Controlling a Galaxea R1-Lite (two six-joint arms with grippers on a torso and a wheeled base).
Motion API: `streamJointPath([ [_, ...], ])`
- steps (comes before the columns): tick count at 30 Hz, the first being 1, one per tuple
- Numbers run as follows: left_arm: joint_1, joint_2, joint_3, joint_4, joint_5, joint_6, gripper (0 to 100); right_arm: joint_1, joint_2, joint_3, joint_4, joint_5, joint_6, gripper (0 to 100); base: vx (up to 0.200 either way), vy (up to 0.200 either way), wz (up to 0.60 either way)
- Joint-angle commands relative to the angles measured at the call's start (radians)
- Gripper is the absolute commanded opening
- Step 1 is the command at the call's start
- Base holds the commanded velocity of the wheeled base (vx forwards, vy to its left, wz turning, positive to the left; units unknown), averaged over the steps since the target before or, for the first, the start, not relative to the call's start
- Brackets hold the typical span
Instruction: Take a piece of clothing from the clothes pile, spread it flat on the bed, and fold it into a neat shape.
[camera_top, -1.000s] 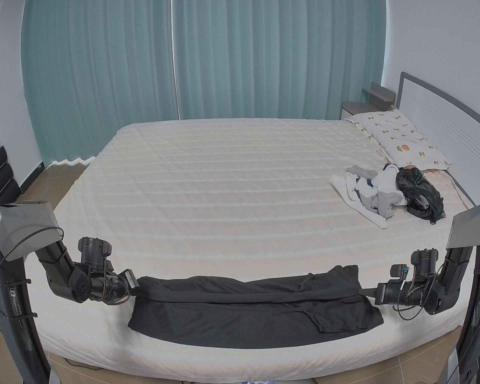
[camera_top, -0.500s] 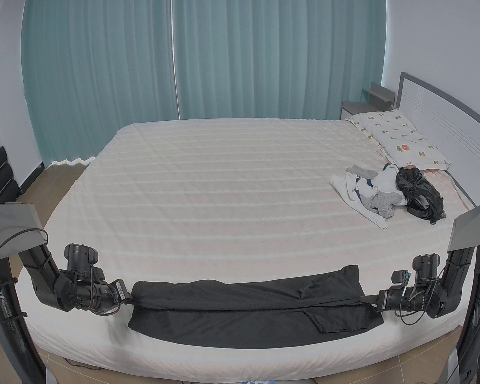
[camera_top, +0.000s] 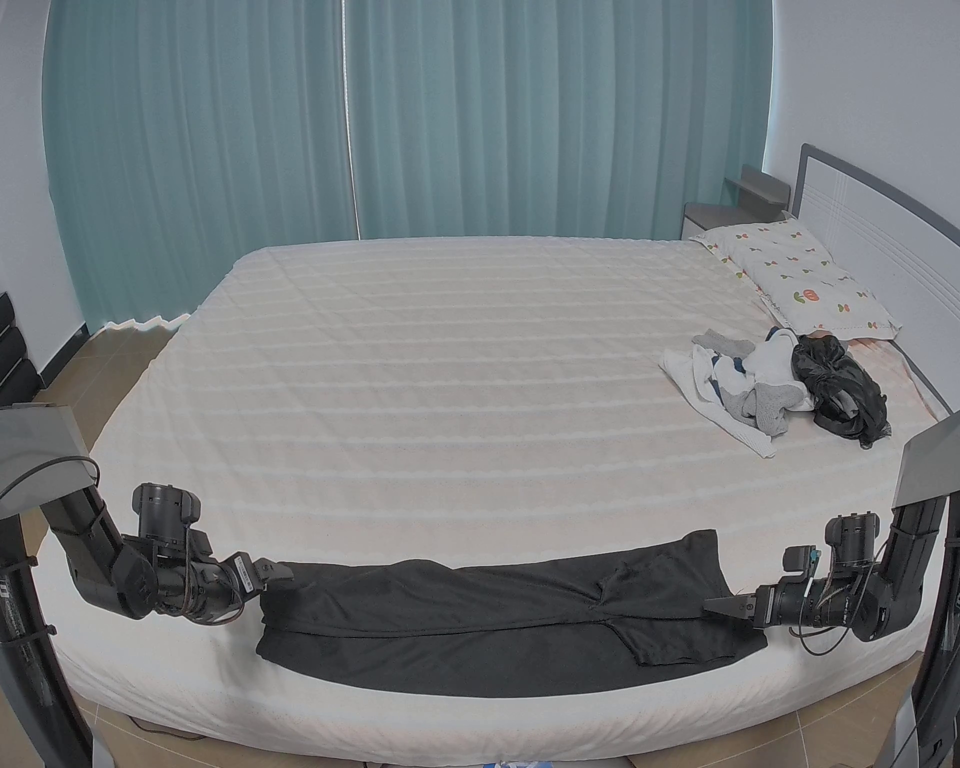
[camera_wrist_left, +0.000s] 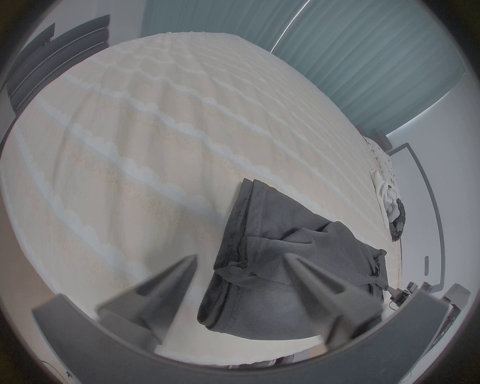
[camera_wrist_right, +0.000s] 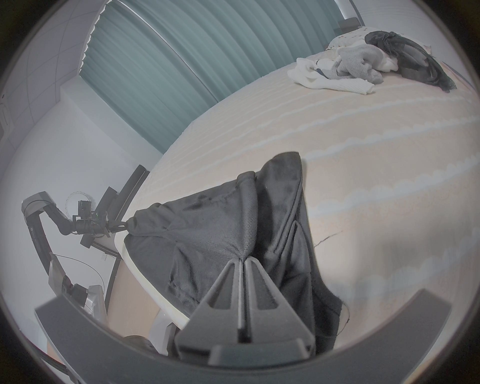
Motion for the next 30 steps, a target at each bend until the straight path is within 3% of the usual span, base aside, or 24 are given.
streamJointPath([
  [1, 0.007, -0.018, -0.073, 0.005, 0.002, -0.054, 100, -0.014, -0.016, 0.007, -0.031, 0.005, 0.027, 100, 0.0, 0.0, 0.0],
  [3, 0.004, -0.012, -0.153, 0.022, 0.005, -0.108, 100, -0.031, -0.046, 0.002, -0.062, 0.006, 0.093, 100, 0.0, 0.0, 0.0],
  [6, -0.016, 0.037, -0.234, 0.065, 0.005, -0.109, 100, -0.045, -0.052, -0.005, -0.087, 0.006, 0.165, 100, 0.0, 0.0, 0.0],
  [11, -0.042, 0.123, -0.311, 0.115, 0.005, -0.108, 100, -0.074, -0.034, -0.001, -0.105, 0.003, 0.171, 100, 0.0, 0.0, 0.0],
  [21, -0.057, 0.143, -0.312, 0.117, 0.005, -0.074, 100, -0.101, -0.011, -0.008, -0.108, 0.005, 0.176, 100, 0.0, 0.0, 0.0],
  [22, -0.059, 0.143, -0.311, 0.117, 0.005, -0.071, 0, -0.101, -0.008, -0.01, -0.108, 0.005, 0.178, 100, 0.0, 0.0, 0.0],
  [27, -0.06, 0.149, -0.312, 0.114, 0.005, -0.066, 0, -0.101, 0.015, -0.05, -0.105, 0.0, 0.188, 100, 0.0, 0.0, 0.0],
  [30, -0.06, 0.154, -0.312, 0.108, 0.006, -0.066, 0, -0.094, 0.024, -0.077, -0.103, -0.004, 0.237, 100, 0.0, 0.0, 0.0],
])
